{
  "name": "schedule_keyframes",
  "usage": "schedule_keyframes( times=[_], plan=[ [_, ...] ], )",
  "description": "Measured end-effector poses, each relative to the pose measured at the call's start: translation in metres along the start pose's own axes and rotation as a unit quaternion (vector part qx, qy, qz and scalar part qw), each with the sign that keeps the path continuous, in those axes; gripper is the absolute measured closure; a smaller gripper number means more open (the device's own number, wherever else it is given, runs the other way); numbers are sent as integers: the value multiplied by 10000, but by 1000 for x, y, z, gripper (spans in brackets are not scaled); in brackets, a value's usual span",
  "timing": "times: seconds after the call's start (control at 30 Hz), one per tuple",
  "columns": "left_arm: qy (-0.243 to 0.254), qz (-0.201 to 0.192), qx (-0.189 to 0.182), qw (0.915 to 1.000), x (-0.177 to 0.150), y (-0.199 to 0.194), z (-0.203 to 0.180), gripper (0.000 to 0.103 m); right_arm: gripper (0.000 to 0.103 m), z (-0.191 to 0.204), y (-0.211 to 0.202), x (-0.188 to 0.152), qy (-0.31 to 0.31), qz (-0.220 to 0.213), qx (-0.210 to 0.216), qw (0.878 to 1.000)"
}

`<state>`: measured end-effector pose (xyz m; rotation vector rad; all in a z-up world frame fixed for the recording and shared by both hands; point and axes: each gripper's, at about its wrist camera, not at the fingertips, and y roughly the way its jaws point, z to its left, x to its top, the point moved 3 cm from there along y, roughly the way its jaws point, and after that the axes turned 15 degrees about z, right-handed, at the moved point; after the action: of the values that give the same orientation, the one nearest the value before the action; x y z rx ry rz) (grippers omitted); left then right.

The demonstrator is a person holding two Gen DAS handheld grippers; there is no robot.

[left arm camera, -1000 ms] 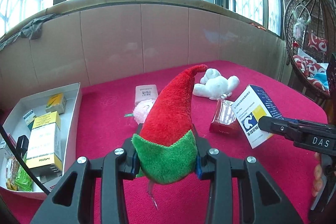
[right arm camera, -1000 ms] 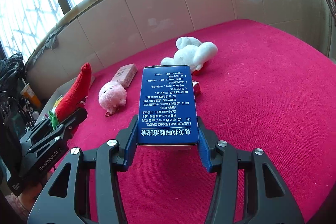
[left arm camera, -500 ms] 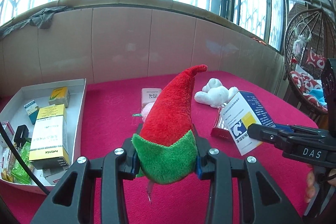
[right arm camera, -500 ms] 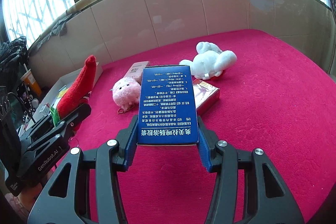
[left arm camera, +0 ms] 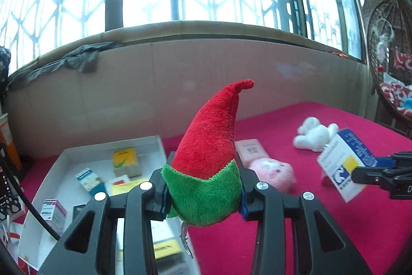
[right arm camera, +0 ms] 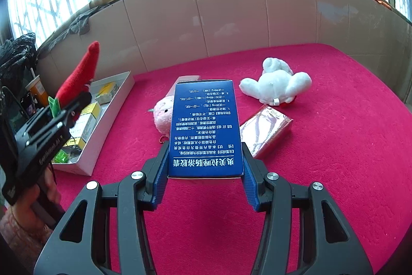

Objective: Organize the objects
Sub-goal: 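Carry the elf hat plush and blue-white box over the white tray with both grippers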

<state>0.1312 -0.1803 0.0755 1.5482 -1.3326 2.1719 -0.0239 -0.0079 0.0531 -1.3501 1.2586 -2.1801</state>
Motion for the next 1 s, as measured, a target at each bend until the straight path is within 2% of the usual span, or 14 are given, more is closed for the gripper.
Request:
schedule_keyframes(
  times=[0.3,0.57,0.83,1.0],
  plan=[
    [-762,134,90,9970,0,7,58,64,54,25,5,20,-173,7,19,9998],
    [-1363,198,356,9898,-3,4,104,64,54,68,6,44,-527,-107,285,9981],
    [-1663,253,546,9842,-5,2,130,64,53,113,16,62,-913,-51,517,9945],
    [-1936,449,599,9782,-9,6,149,64,53,139,25,69,-1120,49,679,9914]
  ],
)
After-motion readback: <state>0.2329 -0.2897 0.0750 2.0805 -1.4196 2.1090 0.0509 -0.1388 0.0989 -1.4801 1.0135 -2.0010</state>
